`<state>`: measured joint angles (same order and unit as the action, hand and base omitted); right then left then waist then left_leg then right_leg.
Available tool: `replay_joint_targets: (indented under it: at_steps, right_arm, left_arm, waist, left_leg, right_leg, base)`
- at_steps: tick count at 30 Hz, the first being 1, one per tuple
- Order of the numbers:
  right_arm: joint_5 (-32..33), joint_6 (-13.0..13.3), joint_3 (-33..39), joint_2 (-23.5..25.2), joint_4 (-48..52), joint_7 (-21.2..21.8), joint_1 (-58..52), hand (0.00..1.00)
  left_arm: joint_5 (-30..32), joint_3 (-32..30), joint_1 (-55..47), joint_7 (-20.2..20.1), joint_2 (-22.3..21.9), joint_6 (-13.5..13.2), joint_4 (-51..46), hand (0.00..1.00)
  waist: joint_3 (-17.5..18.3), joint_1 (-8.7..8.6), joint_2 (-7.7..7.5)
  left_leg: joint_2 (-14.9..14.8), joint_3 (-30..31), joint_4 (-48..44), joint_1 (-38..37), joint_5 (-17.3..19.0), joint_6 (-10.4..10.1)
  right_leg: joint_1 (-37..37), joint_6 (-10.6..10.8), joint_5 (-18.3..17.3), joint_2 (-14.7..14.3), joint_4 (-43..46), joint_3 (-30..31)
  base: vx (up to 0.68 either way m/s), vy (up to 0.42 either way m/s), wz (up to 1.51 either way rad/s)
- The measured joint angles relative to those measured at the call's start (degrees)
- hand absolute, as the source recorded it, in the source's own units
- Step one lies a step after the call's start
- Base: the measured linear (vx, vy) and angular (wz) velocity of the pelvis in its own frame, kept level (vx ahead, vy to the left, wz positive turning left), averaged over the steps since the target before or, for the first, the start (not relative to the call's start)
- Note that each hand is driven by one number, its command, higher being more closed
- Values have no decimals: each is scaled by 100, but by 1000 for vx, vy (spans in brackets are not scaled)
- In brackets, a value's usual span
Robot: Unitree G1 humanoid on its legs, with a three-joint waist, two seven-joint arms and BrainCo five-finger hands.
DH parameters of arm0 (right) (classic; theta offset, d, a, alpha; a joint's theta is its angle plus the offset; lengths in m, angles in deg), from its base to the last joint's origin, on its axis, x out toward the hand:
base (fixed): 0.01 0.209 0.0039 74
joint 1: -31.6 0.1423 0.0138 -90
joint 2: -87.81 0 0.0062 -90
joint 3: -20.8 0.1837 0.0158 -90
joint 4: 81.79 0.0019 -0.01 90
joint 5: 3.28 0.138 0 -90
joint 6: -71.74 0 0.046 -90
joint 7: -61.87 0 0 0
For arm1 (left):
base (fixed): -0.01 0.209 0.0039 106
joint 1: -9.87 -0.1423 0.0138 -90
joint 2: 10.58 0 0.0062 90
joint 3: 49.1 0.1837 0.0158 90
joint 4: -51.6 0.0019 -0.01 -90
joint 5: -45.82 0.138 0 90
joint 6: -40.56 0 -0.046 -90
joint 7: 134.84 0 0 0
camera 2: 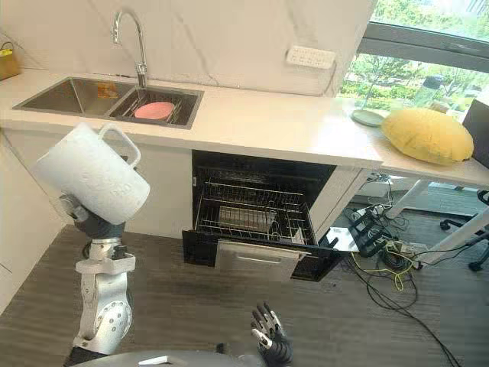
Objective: Walk over to the sink, pick up the cup, carry it to the dishwasher, place the cup inside the dishwasher, then close the dishwasher door
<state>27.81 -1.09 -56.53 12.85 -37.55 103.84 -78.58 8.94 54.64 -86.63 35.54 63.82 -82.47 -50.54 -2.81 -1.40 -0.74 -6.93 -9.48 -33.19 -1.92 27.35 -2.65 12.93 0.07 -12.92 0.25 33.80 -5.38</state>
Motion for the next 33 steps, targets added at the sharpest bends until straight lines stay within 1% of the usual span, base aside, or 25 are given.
replay_joint_targets:
  at_steps: [1, 3, 4, 5, 6, 8, 9, 12, 14, 16, 18, 19, 20, 21, 22, 23, 24, 25, 26, 27, 28, 29, 30, 31, 33]
  right_arm:
    - [0, 0, 2, 1, 0, 0, -2, 0]
    - [0, 0, 10, 0, 0, 0, -1, 0]
    - [0, 0, 26, 1, 0, 0, -7, 0]
    - [-1, -1, 66, 1, 3, -2, -9, 0]
    - [-3, -2, 74, 2, 7, -23, -29, 0]
    - [-2, 0, 82, 7, 40, -142, -47, 0]
    - [-1, 2, 90, 12, 51, -216, -87, 0]
    - [2, 11, 154, 38, 53, -440, -162, 0]
    - [10, 51, 266, 12, 52, -638, -125, 0]
    - [34, 89, 399, 18, 51, -835, -46, 0]
    - [119, 143, 532, -77, 45, -1049, 19, 0]
    - [160, 169, 610, -114, -34, -1125, 86, 0]
    - [238, 171, 657, -170, -81, -1133, 116, 0]
    - [358, 187, 807, -185, -187, -1133, 197, 0]
    - [492, 244, 944, -206, -302, -1130, 305, 0]
    - [517, 262, 1026, -246, -329, -1125, 349, 0]
    - [519, 305, 1155, -324, -492, -1119, 478, 0]
    - [515, 308, 1282, -446, -650, -1113, 582, 0]
    - [515, 310, 1343, -491, -717, -1101, 606, 0]
    - [515, 306, 1409, -461, -831, -1073, 645, 0]
    - [518, 308, 1454, -471, -913, -974, 685, 0]
    - [526, 308, 1468, -493, -940, -966, 695, 0]
    - [580, 317, 1478, -524, -947, -958, 707, 0]
    - [601, 322, 1505, -538, -946, -958, 725, 0]
    - [936, 436, 1590, -598, -938, -977, 886, 0]
  left_arm:
    - [0, 2, -1, 0, 0, 0, 0, 100]
    - [0, 1, 0, 0, 0, 0, 0, 100]
    - [0, -7, -1, 0, -2, -1, -1, 100]
    - [0, -21, -2, 3, -4, -6, -5, 100]
    - [0, -26, -17, 25, -9, -42, -6, 100]
    - [3, -30, -71, 122, -40, -183, -6, 100]
    - [17, -43, -120, 215, -58, -263, 3, 100]
    - [164, -136, -141, 477, -97, -376, 261, 100]
    - [229, -212, -167, 711, -126, -421, 544, 100]
    - [231, -305, -217, 898, -133, -421, 690, 100]
    - [230, -424, -335, 1052, -168, -419, 693, 100]
    - [239, -436, -355, 1043, -131, -400, 758, 100]
    - [289, -457, -340, 1024, -102, -389, 859, 100]
    - [364, -479, -335, 997, -37, -339, 1050, 100]
    - [442, -485, -347, 935, 20, -291, 1152, 100]
    - [477, -482, -352, 894, 47, -273, 1164, 100]
    - [588, -494, -365, 836, 82, -239, 1163, 100]
    - [646, -514, -390, 793, 100, -214, 1164, 100]
    - [671, -535, -426, 795, 94, -192, 1162, 100]
    - [674, -632, -504, 797, 124, -160, 1173, 100]
    - [669, -745, -517, 795, 148, -158, 1151, 100]
    - [668, -795, -512, 795, 169, -161, 1137, 100]
    - [667, -833, -523, 793, 251, -161, 1129, 100]
    - [668, -835, -532, 786, 302, -161, 1120, 100]
    - [674, -709, -519, 660, 427, -161, 1059, 100]
  waist:
    - [-11, 0, 28]
    - [17, -2, -18]
    - [-22, -9, 63]
    - [2, -6, 29]
    - [52, 21, 77]
    - [150, 44, 86]
    - [198, 53, 91]
    - [244, -5, 89]
    - [257, -14, 169]
    - [217, -1, 225]
    - [76, 75, 316]
    - [52, 68, 362]
    - [48, 53, 348]
    - [41, 12, 286]
    - [6, -22, 213]
    - [-6, -28, 190]
    - [-13, -34, 178]
    - [-22, -32, 187]
    - [-18, -30, 197]
    - [-6, -96, 98]
    - [-18, -166, -57]
    - [-57, -184, -82]
    - [-130, -190, -140]
    - [-163, -186, -177]
    - [-207, -185, -114]
  left_leg:
    - [0, 0, 0, 1, 0, 0]
    - [0, 0, -2, 0, 0, 0]
    - [-4, -14, 6, 0, 0, 0]
    - [-21, -56, 27, -9, 0, 1]
    - [-77, -159, 82, -6, -5, -4]
    - [-114, -311, 289, -67, -57, -54]
    - [-120, -358, 474, -139, -107, -105]
    - [-156, -444, 930, -356, -255, -185]
    - [-225, -465, 991, -422, -281, -269]
    - [-401, -476, -134, 40, -389, -311]
    - [-688, -242, -2047, 926, -831, -280]
    - [-700, -135, -2348, 1170, -692, -114]
    - [-684, -138, -2257, 1231, -609, -41]
    - [-601, -151, -1801, 1278, -505, 9]
    - [-512, -145, -1023, 1263, -499, 39]
    - [-470, -104, -575, 1247, -524, 32]
    - [-368, 200, 406, 1196, -822, 24]
    - [-336, 538, 1146, 1077, -1485, -123]
    - [-315, 612, 1346, 951, -1941, -284]
    - [-115, 498, 1399, 736, -1886, -399]
    - [-29, 465, 1044, 790, -1684, -327]
    - [-14, 504, 774, 875, -1545, -308]
    - [66, 704, 267, 1052, -1365, -216]
    - [113, 787, 96, 1086, -1293, -179]
    - [170, 798, -198, 1084, -892, -155]
  right_leg:
    - [2, 0, 0, 0, 0, 0]
    - [1, 0, 0, 0, 1, 0]
    - [24, 1, -1, -5, -2, 4]
    - [48, 5, -24, -18, -10, -3]
    - [85, -23, -92, -16, -49, -39]
    - [72, -26, -83, 185, -128, -397]
    - [48, -20, -53, 273, -217, -611]
    - [-55, -12, -100, 270, -366, -795]
    - [-92, -18, -276, 197, -372, -829]
    - [-163, -39, -364, 179, -378, -828]
    - [-387, -70, -387, 193, -402, -814]
    - [-614, -50, -402, 240, -550, -801]
    - [-755, -4, -376, 289, -671, -790]
    - [-1031, 105, -313, 436, -944, -763]
    - [-1247, 231, -241, 591, -1175, -693]
    - [-1316, 295, -205, 668, -1274, -649]
    - [-1398, 406, -146, 780, -1432, -529]
    - [-1507, 604, -117, 859, -1586, -358]
    - [-1562, 708, -109, 875, -1665, -263]
    - [-1765, 777, -122, 988, -1828, -75]
    - [-1846, 771, -112, 1044, -1936, 41]
    - [-1880, 800, -116, 1058, -1965, 101]
    - [-1889, 979, -102, 1132, -1987, 213]
    - [-1894, 1026, -91, 1163, -1985, 282]
    - [-1870, 1142, -54, 1219, -1985, 511]
  base:
    - [0, 0, 0]
    - [0, 0, 0]
    - [-16, -5, -5]
    - [-12, -18, -17]
    - [17, -7, -33]
    - [65, 10, -40]
    - [113, -6, -26]
    - [143, -42, -2]
    - [218, -69, 13]
    - [211, -44, 10]
    - [240, 18, -13]
    - [242, 92, -7]
    - [275, 119, 5]
    - [317, 179, 1]
    - [308, 200, -6]
    - [276, 270, -26]
    - [205, 305, -46]
    - [196, 332, -56]
    - [212, 305, -53]
    - [204, 255, -34]
    - [199, 240, -23]
    - [157, 259, -24]
    - [109, 210, -32]
    - [105, 236, -58]
    - [78, 260, -56]
